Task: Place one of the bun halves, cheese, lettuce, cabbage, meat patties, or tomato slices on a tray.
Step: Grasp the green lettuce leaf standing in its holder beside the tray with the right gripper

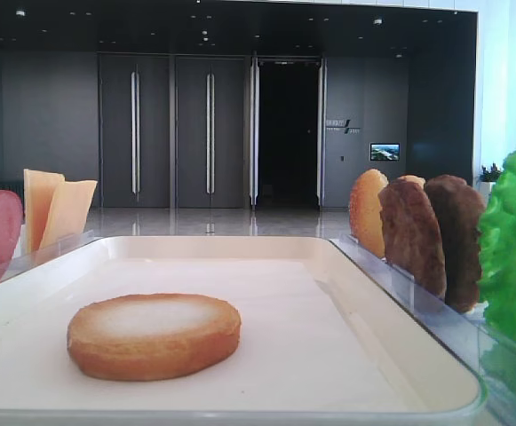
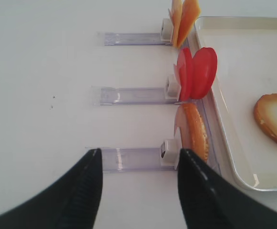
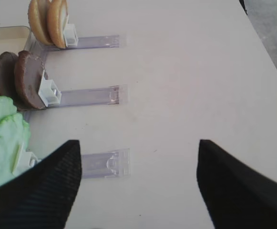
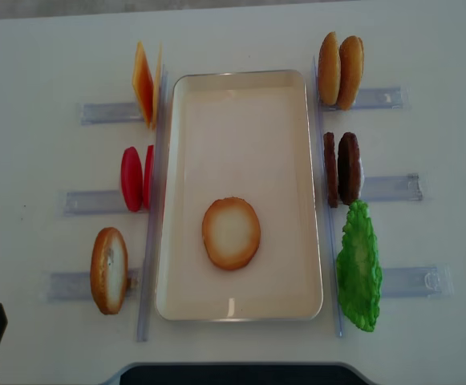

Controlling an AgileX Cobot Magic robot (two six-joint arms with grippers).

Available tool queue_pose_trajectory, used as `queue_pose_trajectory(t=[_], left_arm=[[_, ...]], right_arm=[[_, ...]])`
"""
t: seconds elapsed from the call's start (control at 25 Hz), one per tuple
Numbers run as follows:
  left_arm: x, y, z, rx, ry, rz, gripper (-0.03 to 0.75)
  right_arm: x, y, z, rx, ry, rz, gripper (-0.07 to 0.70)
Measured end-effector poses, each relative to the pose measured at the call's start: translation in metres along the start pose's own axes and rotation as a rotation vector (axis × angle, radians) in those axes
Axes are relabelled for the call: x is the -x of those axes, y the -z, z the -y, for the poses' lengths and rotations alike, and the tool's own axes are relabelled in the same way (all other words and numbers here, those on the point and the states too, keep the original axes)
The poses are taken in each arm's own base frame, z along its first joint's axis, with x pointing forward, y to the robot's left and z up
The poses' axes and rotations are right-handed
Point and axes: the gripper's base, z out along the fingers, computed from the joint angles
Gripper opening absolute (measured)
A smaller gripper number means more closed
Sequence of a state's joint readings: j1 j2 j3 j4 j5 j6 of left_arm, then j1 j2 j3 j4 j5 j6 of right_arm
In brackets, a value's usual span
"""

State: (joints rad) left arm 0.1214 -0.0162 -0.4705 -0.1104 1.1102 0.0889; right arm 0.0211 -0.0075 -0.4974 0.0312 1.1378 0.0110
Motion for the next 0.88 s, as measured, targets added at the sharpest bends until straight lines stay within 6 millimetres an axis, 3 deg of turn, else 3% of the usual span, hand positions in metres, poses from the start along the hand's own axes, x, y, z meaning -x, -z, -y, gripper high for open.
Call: queue_pose_trajectory(t=[0.88], left_arm=[[0.0, 0.0, 0.0, 0.0, 0.0, 0.0, 0.391]], right_arm=[[0.0, 0.0, 0.0, 0.0, 0.0, 0.0, 0.514]])
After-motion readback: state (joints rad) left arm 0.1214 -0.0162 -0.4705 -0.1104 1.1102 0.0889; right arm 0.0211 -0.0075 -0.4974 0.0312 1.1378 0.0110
